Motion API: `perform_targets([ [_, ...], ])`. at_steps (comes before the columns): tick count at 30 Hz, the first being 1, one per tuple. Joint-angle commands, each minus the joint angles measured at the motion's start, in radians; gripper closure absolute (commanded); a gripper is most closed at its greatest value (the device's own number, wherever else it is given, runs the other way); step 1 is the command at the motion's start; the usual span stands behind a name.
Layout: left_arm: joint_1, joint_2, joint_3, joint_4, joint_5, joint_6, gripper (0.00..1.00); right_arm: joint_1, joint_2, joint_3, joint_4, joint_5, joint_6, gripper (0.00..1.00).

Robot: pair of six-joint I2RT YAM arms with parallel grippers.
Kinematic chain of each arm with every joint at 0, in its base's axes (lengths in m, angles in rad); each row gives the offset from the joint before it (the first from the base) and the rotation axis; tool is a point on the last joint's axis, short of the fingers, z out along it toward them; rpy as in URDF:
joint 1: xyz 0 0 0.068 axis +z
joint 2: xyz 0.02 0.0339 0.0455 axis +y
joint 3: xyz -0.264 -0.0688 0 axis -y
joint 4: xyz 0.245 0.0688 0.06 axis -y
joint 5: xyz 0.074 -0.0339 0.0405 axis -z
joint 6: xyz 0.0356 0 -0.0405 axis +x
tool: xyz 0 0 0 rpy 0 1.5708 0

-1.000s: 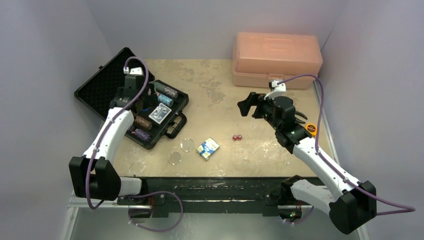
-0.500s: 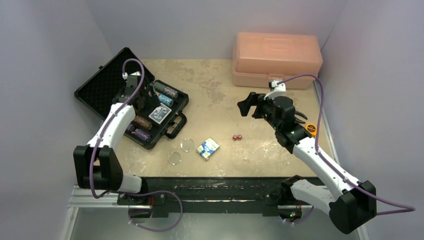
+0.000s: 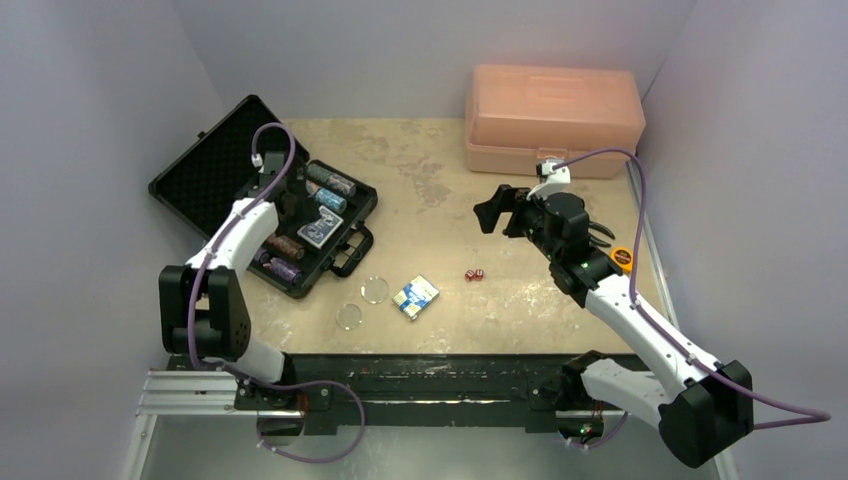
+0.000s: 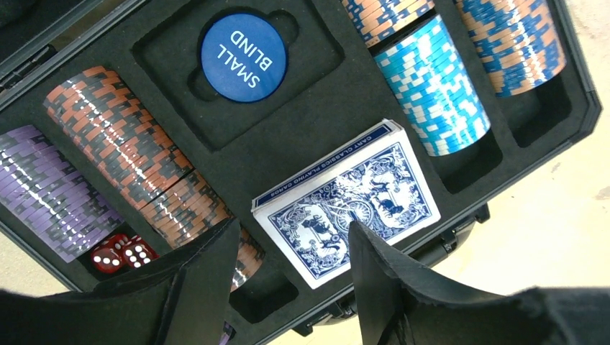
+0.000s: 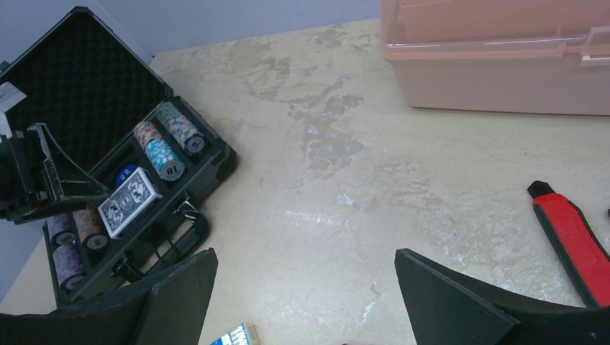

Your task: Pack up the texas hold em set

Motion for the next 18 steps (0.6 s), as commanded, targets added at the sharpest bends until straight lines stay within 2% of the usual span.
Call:
perform_targets([
  [1,0.006,0.033,0.031,0.027,-0.020,-0.035,0.45,0.009,0.004,-0.007,0.026,0.025,-0.016,0.01],
  [12,0.005,0.118,0.037,0.067,-0.026,-0.034,0.53,0.011,-0.001,-0.007,0.024,0.028,-0.017,0.01],
  [18,0.005,0.097,0.083,0.016,-0.065,-0.017,0.55,0.014,-0.002,-0.006,0.024,0.028,-0.018,0.01],
])
